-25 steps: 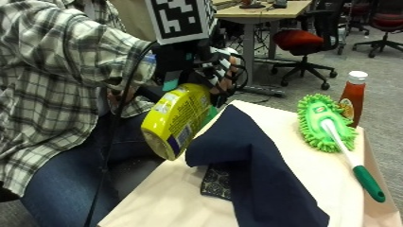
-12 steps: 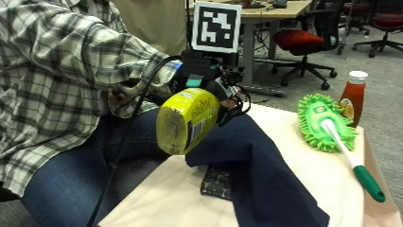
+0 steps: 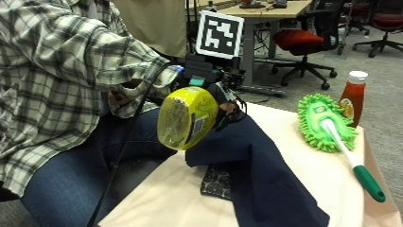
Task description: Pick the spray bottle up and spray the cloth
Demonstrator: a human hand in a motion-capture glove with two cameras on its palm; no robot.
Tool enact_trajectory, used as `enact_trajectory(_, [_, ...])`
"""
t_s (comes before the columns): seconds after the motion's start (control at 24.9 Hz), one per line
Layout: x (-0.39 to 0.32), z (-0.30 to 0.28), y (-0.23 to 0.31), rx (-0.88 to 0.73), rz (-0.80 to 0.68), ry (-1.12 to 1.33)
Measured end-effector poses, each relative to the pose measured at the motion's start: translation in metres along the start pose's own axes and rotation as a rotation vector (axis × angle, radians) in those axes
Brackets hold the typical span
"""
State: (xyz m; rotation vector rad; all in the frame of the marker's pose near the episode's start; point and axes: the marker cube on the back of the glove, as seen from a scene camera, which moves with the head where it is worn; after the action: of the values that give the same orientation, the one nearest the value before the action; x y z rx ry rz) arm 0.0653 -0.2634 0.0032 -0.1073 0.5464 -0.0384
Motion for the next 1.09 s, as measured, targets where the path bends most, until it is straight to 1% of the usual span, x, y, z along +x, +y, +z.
enact_trajectory(0.16, [-0.004,0.0,0.0,0.007,0.002,-0.021])
enact_trajectory(0.52, [0.002,-0.008,0.0,0.121,0.076,-0.354])
enact_trajectory(0.84, [0.012,-0.028,0.003,0.269,0.199,-0.758])
enact_trajectory(1.09, [0.009,-0.052,0.009,0.448,0.191,-1.203])
